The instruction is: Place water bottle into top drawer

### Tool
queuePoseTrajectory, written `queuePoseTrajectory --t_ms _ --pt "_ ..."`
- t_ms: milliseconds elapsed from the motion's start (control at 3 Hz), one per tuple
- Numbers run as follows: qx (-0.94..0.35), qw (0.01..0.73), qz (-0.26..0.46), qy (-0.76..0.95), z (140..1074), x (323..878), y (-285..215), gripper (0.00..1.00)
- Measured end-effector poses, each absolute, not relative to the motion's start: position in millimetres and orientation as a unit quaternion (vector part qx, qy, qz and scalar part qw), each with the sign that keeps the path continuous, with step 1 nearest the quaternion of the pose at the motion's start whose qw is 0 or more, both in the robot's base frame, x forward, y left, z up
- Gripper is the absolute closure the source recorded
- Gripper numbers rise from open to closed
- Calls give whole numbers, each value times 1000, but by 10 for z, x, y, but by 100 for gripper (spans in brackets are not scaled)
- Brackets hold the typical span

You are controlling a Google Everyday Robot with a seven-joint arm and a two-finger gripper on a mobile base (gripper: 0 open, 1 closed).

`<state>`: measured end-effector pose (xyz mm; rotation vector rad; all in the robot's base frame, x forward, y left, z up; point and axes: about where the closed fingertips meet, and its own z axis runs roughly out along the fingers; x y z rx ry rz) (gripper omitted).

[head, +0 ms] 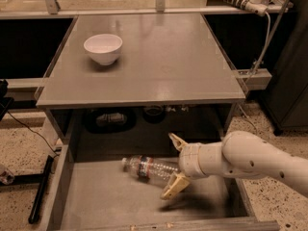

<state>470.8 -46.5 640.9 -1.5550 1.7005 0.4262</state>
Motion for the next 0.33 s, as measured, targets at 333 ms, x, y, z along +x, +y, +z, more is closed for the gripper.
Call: queuePoseTrajectory --t_ms 333 --pt "-611 389 168 669 6409 4708 -465 0"
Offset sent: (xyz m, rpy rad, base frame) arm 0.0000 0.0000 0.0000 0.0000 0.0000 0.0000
